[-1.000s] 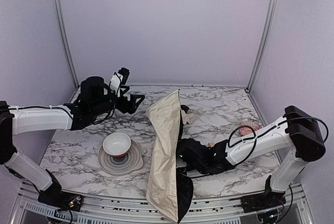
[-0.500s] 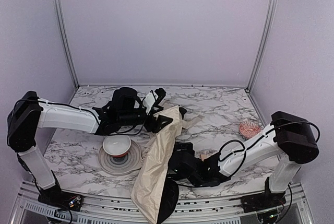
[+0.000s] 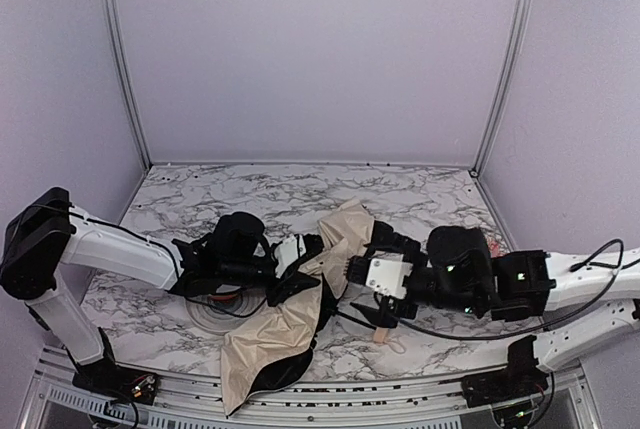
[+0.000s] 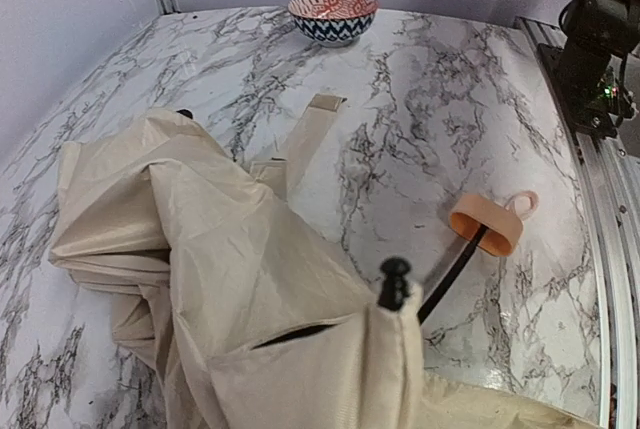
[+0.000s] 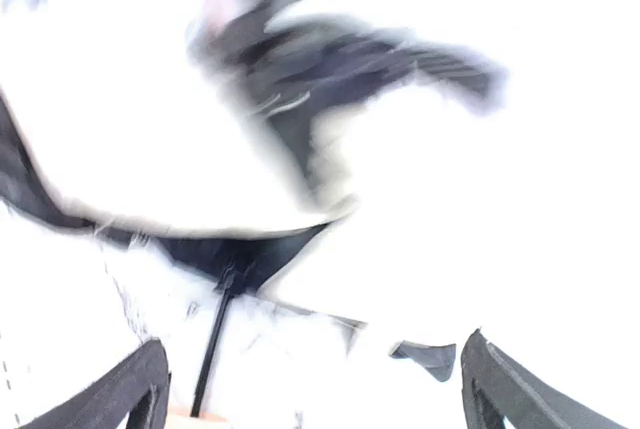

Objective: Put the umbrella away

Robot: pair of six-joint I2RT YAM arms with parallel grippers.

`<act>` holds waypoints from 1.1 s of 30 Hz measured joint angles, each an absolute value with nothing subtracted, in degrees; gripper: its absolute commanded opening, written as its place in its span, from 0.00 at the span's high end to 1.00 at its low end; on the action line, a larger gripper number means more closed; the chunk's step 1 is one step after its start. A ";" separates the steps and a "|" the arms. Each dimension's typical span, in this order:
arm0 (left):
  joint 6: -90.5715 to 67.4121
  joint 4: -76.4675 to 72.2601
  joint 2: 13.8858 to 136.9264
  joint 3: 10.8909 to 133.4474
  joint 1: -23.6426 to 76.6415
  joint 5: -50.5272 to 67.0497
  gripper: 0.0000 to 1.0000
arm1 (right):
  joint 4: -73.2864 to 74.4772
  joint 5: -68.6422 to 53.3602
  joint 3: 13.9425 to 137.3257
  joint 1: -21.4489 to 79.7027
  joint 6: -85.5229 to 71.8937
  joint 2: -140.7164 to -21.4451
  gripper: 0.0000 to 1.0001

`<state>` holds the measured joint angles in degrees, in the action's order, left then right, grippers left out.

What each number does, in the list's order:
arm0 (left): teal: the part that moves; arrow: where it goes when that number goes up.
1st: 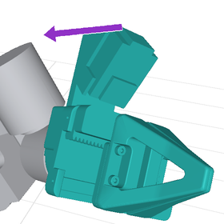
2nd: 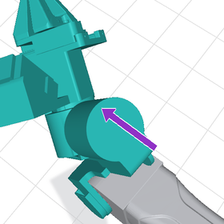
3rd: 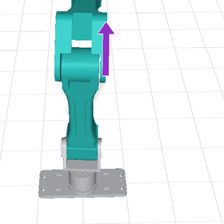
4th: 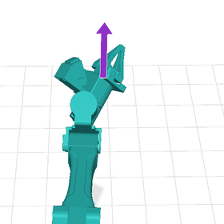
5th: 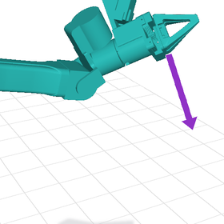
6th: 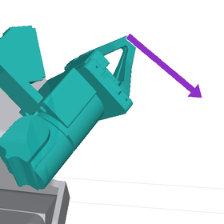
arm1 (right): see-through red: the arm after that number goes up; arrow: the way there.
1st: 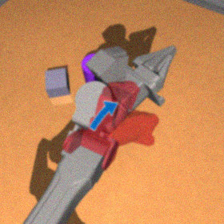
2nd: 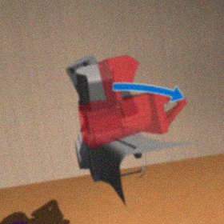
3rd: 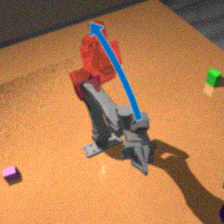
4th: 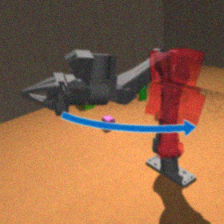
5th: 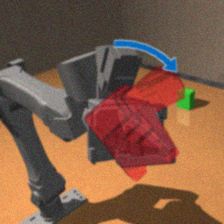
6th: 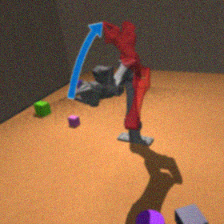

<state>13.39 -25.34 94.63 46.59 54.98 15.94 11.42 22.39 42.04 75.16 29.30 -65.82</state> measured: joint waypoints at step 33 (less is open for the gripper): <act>17.10 -22.74 89.91 39.79 59.37 11.05 0.55 | 15.90 -18.33 53.71 36.10 10.13 -97.03 0.21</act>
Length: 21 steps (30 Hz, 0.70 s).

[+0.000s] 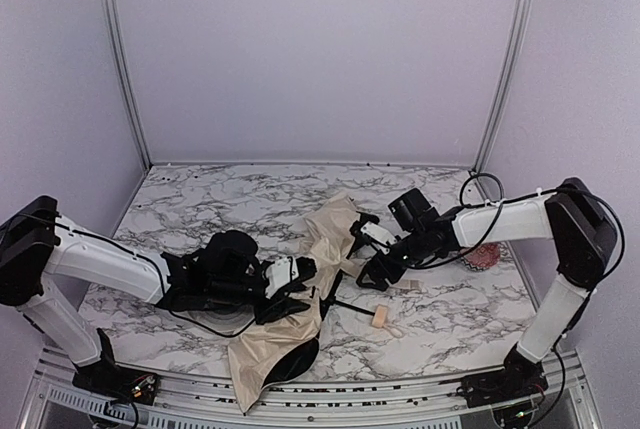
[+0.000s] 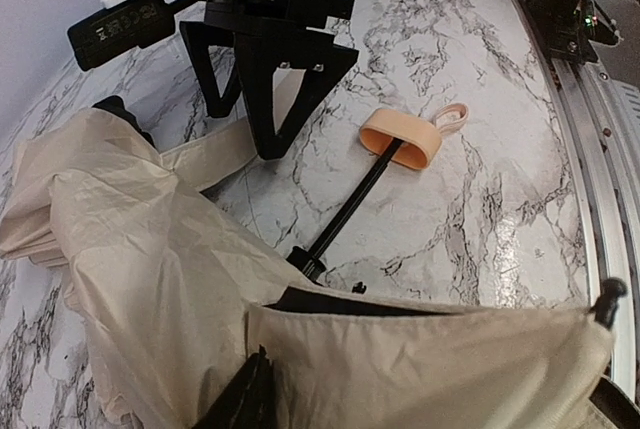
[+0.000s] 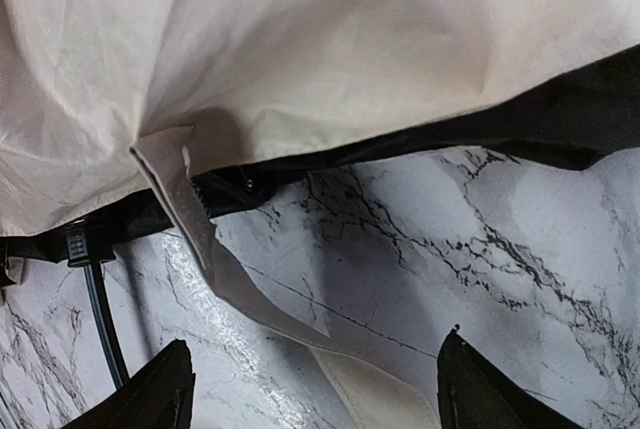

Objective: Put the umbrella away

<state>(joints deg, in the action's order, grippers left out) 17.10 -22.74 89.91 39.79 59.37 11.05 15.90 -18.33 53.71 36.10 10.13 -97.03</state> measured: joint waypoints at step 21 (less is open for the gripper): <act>14.94 -16.97 76.53 36.60 59.48 12.73 0.08 | 8.64 -28.53 55.90 36.42 17.02 -103.42 0.83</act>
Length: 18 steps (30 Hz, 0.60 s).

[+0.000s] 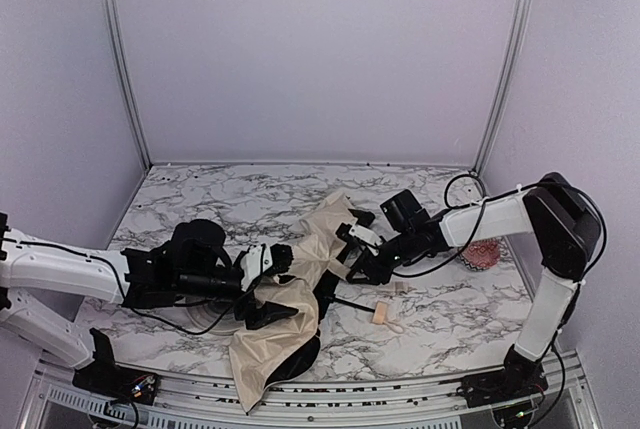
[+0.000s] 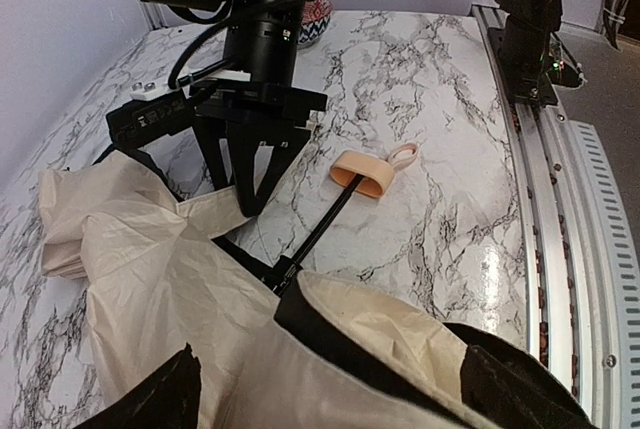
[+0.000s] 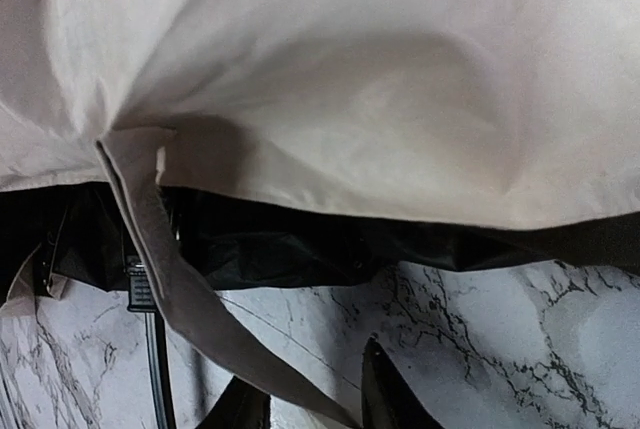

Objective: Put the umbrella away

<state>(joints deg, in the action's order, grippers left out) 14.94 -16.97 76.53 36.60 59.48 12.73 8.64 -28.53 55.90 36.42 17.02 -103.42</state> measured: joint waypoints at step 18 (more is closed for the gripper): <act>14.28 -9.65 62.30 33.56 64.90 3.20 0.01 | 17.52 -24.38 64.47 36.47 17.69 -94.85 1.00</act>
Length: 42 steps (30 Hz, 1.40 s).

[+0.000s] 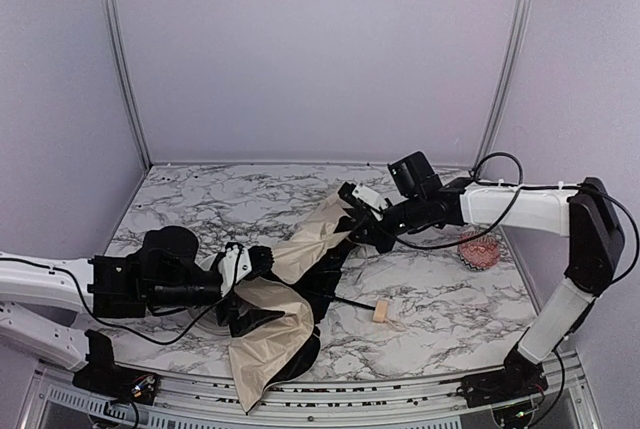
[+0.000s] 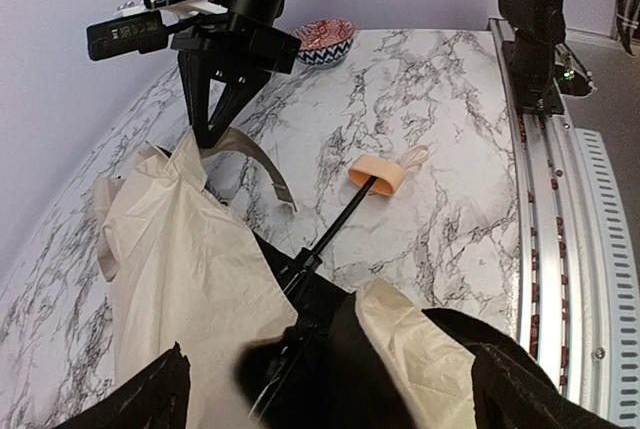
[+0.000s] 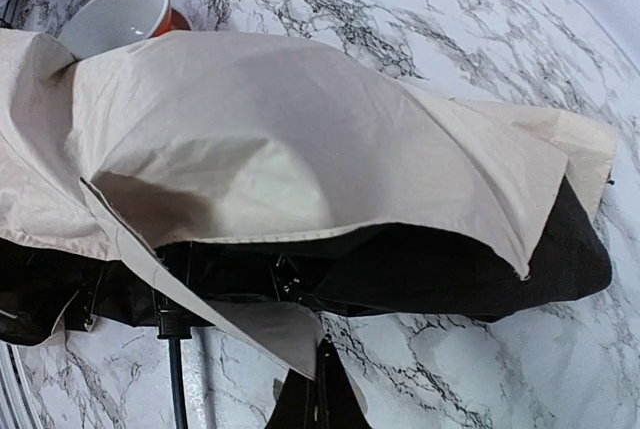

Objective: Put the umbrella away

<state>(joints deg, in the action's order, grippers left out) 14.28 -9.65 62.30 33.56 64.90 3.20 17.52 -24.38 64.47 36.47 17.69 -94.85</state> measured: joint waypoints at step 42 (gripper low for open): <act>17.39 -14.85 92.40 45.58 62.65 8.29 0.31 | 36.71 22.28 103.00 35.81 25.89 -96.92 1.00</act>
<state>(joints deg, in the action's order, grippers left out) 17.39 -14.85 92.40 45.58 62.65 8.29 36.71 22.28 103.00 35.81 25.89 -96.92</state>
